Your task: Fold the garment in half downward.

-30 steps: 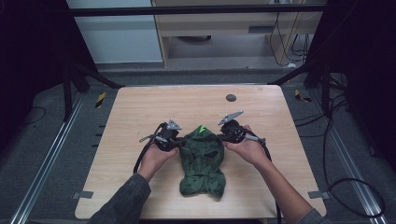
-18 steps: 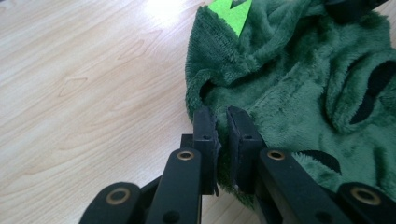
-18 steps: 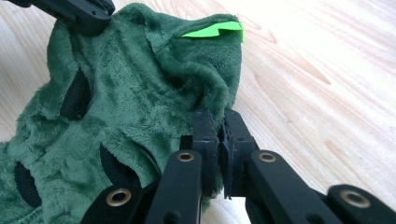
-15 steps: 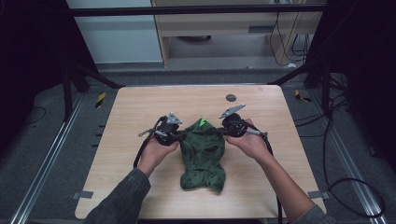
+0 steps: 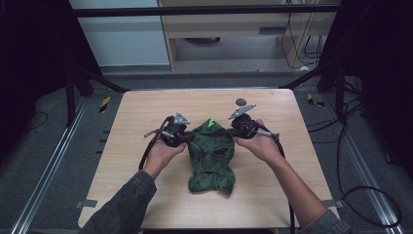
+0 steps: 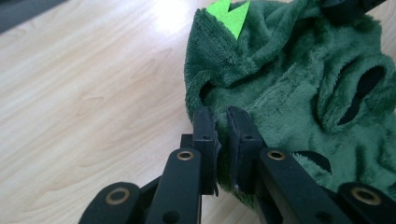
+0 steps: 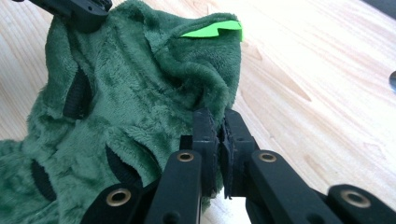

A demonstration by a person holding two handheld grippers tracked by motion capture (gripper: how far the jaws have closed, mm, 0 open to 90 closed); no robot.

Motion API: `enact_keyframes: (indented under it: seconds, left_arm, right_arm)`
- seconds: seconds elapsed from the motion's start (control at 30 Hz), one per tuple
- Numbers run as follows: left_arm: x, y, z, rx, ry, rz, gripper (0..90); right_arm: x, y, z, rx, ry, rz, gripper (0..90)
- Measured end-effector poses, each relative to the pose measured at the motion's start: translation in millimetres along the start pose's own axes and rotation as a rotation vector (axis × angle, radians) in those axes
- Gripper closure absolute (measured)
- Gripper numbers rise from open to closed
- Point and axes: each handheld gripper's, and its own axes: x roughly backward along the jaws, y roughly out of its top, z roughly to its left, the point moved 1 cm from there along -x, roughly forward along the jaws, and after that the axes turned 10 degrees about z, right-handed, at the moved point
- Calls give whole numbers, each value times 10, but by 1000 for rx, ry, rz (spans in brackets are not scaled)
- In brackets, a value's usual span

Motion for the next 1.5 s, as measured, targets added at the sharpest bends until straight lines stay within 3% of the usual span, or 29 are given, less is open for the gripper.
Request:
enact_keyframes:
  seconds: [0.5, 1.27, 1.5]
  left_arm:
    - [93, 131, 41, -13, 26, -10, 828]
    - [204, 277, 192, 5, 59, -60, 827]
    - [170, 220, 148, -3, 48, -52, 827]
  right_arm:
    - [128, 134, -39, 23, -20, -17, 855]
    - [212, 358, -83, 31, -61, -40, 855]
    - [183, 304, -60, 39, -66, -31, 855]
